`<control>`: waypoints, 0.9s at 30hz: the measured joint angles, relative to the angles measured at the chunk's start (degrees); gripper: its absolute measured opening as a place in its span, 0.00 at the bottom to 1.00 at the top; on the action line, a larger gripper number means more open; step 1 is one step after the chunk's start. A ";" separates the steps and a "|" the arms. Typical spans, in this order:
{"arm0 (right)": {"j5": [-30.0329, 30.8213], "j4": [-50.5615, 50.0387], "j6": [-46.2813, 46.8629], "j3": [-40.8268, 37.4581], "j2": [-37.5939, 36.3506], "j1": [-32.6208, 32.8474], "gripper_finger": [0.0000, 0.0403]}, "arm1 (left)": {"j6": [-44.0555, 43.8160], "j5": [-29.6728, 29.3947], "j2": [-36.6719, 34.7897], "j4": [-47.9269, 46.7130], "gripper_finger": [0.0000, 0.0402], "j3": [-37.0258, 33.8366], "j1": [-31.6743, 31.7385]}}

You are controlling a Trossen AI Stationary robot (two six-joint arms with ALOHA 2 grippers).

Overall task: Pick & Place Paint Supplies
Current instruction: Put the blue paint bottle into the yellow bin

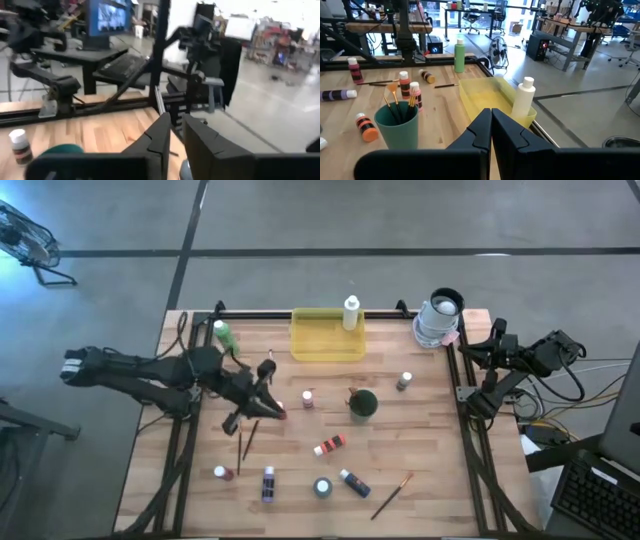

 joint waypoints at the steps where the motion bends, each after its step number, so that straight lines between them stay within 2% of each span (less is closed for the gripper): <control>1: 0.01 0.00 0.00 0.00 0.00 0.00 0.02 | 0.83 -0.02 0.78 -0.02 0.17 -0.10 -0.69; 9: 0.00 0.00 0.00 0.00 0.02 -0.02 0.02 | 6.13 -3.10 5.77 -1.60 0.32 -0.43 -7.57; 15: 0.01 0.00 0.00 0.00 0.02 -0.02 0.02 | 3.24 -8.04 9.64 -1.83 0.43 -0.54 -9.90; 27: 0.01 0.00 0.00 0.00 0.02 -0.01 0.02 | 0.61 -9.27 15.58 -1.67 0.55 -0.54 -14.59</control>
